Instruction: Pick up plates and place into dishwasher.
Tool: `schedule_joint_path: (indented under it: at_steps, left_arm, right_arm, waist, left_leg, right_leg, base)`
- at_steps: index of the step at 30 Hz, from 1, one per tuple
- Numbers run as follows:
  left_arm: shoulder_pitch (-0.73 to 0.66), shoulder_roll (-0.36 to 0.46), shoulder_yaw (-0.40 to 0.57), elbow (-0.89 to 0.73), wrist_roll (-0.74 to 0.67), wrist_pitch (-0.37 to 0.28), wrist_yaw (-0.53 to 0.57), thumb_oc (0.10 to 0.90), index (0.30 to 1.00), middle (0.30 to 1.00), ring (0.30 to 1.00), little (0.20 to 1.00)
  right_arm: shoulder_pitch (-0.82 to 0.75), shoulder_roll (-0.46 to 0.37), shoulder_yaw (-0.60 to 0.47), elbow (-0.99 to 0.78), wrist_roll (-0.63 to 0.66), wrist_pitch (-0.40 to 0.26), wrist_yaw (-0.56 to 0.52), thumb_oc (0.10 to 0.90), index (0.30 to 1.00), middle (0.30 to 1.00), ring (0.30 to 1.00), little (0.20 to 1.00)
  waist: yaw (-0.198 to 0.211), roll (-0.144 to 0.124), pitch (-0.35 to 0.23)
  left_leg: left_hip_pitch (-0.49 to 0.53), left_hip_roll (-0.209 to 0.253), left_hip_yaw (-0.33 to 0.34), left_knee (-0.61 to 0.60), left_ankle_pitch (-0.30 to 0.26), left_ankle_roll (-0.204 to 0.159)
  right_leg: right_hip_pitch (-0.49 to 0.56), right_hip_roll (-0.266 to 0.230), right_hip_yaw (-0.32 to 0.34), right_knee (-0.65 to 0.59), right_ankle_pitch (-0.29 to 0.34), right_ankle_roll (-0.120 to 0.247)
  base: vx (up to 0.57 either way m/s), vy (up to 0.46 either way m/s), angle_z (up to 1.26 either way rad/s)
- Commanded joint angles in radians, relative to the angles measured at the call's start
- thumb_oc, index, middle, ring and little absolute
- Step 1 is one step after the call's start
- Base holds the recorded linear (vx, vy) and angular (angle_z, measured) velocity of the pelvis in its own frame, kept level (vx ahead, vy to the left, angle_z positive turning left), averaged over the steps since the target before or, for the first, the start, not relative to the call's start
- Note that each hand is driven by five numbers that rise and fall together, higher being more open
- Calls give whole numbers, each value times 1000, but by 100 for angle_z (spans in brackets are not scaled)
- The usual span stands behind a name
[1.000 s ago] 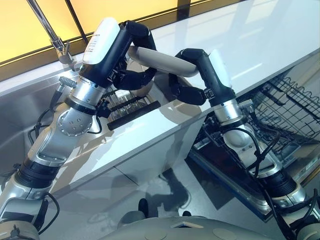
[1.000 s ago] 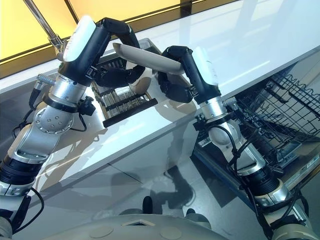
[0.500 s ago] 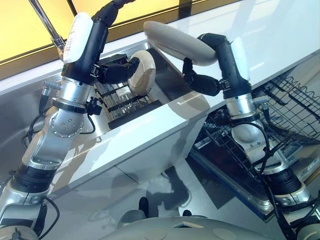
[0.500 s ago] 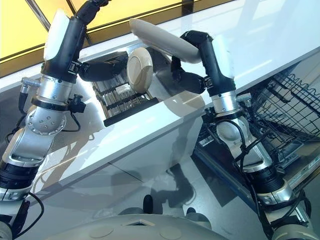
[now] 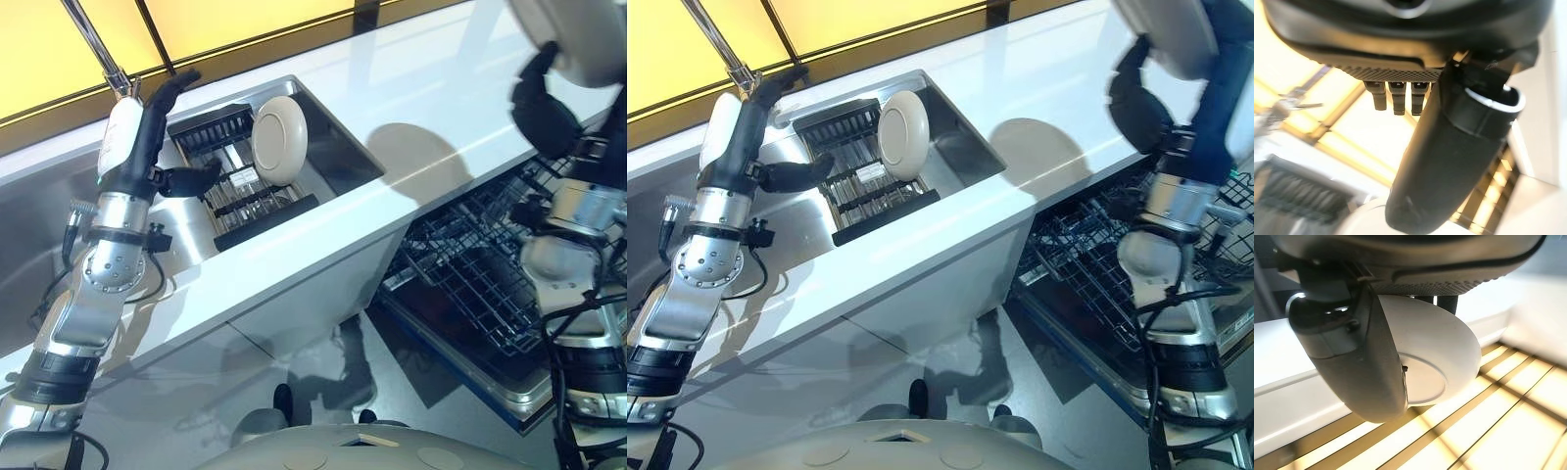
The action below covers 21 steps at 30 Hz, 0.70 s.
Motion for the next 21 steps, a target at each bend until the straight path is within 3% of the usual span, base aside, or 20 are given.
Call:
schedule_joint_path:
  at_steps: [1,8,17,21]
  left_arm:
    - [-30,29,137,10,-13,-42,51,800,900,900,900,900]
    - [13,25,170,100,-17,-26,42,800,900,900,900,900]
    - [55,-22,171,179,-42,10,37,800,900,900,900,900]
    - [46,-16,153,207,-57,10,47,800,900,900,900,900]
  right_arm:
    - [9,-104,-73,-42,-24,-23,-62,100,300,300,300,200]
    - [112,-78,-160,58,27,6,-43,100,300,300,300,200]
    - [175,-12,-101,186,56,23,87,100,300,300,300,200]
    - [160,-29,-64,261,74,44,134,100,300,300,300,200]
  waist:
    - [-33,-14,-100]
    - [-66,-11,-90]
    - [-82,-8,-58]
    - [-77,-7,-37]
  left_leg:
    - [61,-109,9,9,-139,64]
    - [61,-103,23,11,-139,66]
    - [55,-93,42,16,-134,66]
    - [53,-91,40,20,-132,64]
  right_leg:
    - [-80,64,27,68,14,36]
    - [-92,70,47,77,13,35]
    - [-108,74,37,105,0,27]
    - [-110,71,25,119,-7,23]
  base:
    - [41,-30,-3]
    - [43,-36,-7]
    - [39,-26,-8]
    - [38,-35,-2]
